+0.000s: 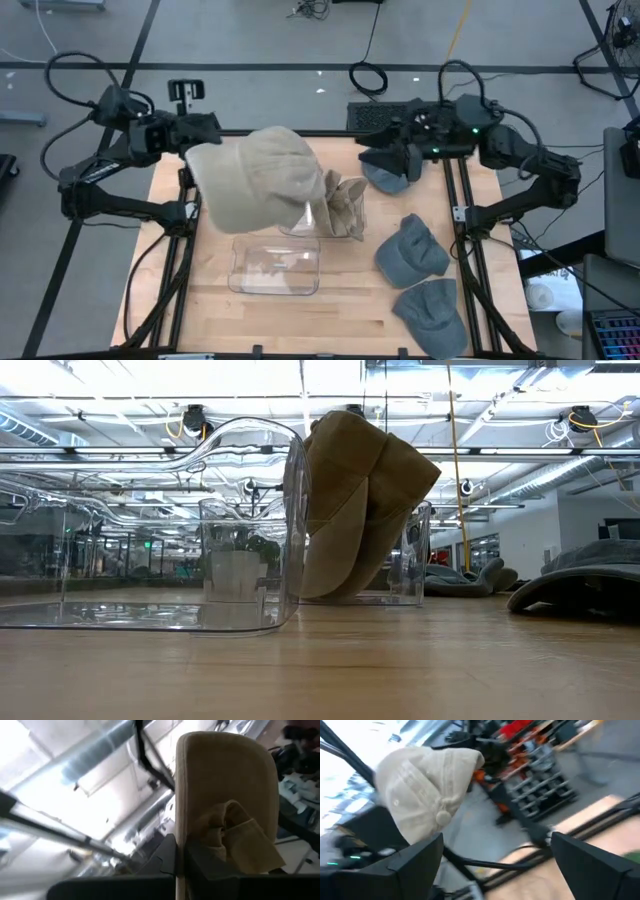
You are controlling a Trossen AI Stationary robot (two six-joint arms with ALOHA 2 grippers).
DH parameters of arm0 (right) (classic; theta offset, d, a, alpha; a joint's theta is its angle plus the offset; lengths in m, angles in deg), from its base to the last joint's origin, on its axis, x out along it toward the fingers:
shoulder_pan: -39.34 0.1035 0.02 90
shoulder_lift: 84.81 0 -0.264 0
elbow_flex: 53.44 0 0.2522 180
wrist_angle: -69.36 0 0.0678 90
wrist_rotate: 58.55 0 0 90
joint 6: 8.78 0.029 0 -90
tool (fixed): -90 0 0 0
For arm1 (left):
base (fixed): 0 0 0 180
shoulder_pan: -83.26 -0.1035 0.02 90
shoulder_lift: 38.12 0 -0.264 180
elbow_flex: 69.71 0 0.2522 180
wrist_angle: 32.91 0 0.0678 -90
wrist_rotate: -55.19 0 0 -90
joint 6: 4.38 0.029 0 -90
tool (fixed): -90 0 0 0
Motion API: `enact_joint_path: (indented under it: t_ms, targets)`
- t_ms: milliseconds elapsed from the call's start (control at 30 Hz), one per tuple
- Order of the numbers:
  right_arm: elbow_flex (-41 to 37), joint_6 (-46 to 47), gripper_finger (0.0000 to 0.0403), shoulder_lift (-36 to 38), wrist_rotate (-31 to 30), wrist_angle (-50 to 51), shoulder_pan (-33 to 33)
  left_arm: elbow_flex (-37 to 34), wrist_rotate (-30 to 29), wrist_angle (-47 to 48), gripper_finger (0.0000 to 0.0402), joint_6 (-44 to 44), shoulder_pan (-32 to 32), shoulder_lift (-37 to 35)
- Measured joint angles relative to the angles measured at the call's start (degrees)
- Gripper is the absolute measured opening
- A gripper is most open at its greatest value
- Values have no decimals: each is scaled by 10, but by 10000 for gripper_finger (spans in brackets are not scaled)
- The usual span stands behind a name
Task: Pick & Place hat
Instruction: Put the brown cap into the top transparent bin
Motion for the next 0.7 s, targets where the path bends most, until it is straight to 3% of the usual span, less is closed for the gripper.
enact_joint_path:
  t_ms: [333, 600, 700]
  targets:
    - [0, 190, 359, -64, 161, -130, -33, 35, 73, -11, 10, 50, 0, 17]
    - [0, 310, 359, -108, 210, -289, -33, 88, 82, 52, 10, 118, 0, 72]
    - [0, 336, 359, -116, 224, -301, -33, 100, 82, 53, 10, 124, 0, 89]
